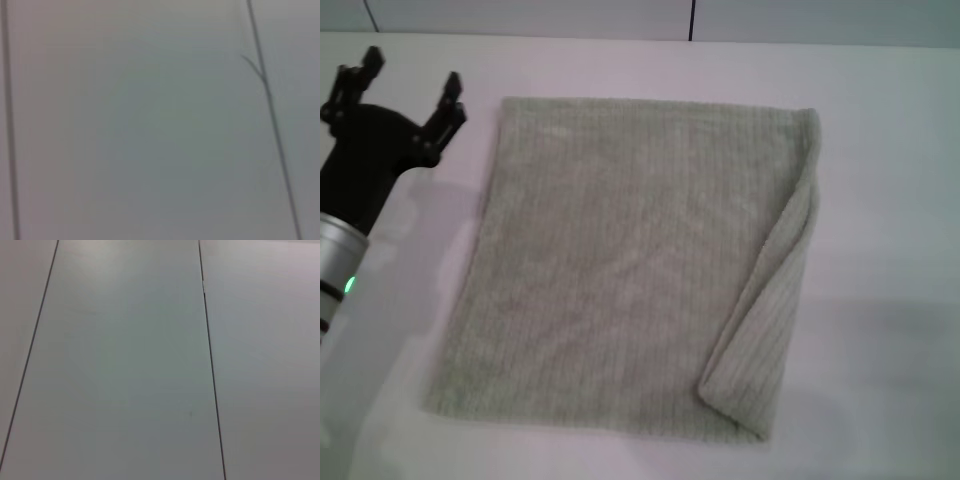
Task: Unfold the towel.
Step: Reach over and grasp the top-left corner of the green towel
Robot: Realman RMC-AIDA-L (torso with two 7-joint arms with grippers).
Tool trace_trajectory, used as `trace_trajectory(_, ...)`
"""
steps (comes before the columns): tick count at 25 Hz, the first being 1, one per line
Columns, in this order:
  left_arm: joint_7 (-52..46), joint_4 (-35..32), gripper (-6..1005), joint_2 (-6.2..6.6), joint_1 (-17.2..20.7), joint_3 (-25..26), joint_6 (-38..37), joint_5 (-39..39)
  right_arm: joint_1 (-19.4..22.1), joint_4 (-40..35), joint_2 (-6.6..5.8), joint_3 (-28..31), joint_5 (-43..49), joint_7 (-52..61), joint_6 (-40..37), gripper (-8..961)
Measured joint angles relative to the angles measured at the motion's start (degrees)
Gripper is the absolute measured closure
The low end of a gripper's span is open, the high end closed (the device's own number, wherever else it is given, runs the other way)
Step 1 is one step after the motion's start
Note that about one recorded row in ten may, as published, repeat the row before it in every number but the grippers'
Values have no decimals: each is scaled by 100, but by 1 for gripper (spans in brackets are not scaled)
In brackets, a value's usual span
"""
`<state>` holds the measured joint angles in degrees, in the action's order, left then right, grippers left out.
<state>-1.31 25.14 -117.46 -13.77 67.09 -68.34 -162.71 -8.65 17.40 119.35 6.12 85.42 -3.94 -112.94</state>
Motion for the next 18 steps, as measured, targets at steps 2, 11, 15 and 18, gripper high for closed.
trace_trajectory(2,4,236,152,3,36,25,280,-110,-3,0,0,20,-1,-1,0,220)
trace_trajectory(11,-65,1395,153,108,311,106,1623,-193,24,0,0,39,-17,0,2,221)
trace_trajectory(15,78,2786,152,340,646,65,3144,-279,17,0,-1,52,-26,-1,4,221)
trace_trajectory(18,58,3836,153,534,808,43,4480,-280,-11,0,-8,57,-28,36,38,221)
